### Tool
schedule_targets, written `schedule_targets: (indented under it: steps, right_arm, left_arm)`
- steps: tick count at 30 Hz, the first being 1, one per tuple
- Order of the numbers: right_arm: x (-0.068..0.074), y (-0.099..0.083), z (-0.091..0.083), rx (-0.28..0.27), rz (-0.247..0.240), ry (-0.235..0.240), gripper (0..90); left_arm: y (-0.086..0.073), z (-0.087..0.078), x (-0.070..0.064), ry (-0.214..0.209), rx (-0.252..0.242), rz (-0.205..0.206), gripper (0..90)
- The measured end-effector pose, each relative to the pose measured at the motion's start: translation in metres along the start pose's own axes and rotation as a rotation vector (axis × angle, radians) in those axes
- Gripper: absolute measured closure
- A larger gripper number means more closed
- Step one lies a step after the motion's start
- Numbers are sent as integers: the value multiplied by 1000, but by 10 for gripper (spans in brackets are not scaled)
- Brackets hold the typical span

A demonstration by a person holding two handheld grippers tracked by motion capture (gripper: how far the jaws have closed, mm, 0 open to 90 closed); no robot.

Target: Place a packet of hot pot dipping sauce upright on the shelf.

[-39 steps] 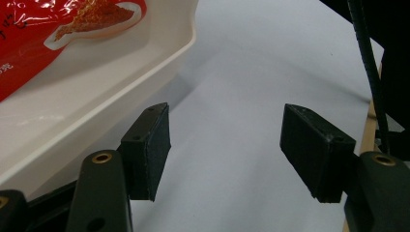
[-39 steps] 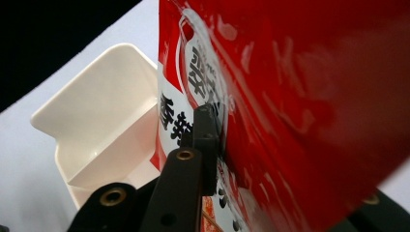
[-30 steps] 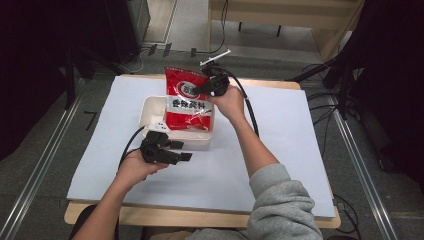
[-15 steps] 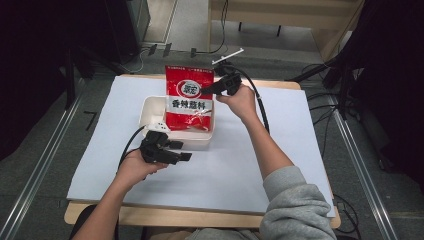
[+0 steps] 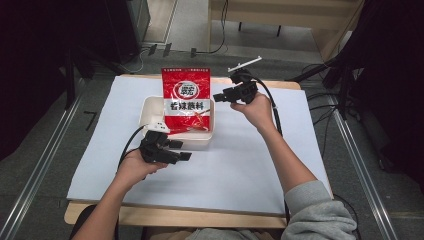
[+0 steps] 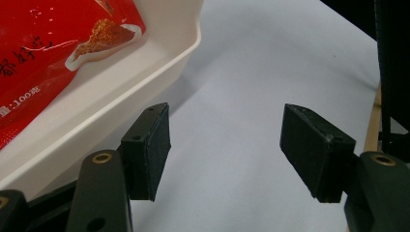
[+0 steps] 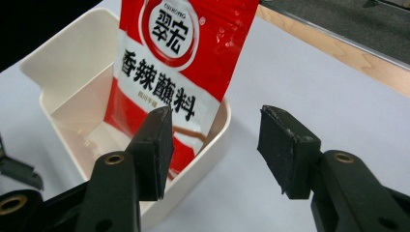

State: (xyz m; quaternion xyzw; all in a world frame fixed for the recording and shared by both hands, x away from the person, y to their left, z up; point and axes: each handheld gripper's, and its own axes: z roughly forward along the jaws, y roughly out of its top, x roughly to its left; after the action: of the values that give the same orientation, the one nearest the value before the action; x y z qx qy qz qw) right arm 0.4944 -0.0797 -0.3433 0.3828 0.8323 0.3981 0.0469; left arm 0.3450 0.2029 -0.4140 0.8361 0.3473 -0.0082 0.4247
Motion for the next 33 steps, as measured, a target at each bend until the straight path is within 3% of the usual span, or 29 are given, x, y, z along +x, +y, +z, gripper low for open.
schedule_targets:
  steps: [7,13,18,33]
  right_arm:
    - [8,-22,-17,-25,-40,16,478]
    - [17,-50,-30,-34,-30,32,441]
    - [23,-77,-39,-46,-50,32,386]
    - [32,-140,-49,-40,-57,49,352]
  left_arm:
    - [0,0,0,4,1,1,359]
    - [0,0,0,5,2,4,355]
    - [0,1,-2,3,0,13,353]
    - [0,3,-4,2,7,15,340]
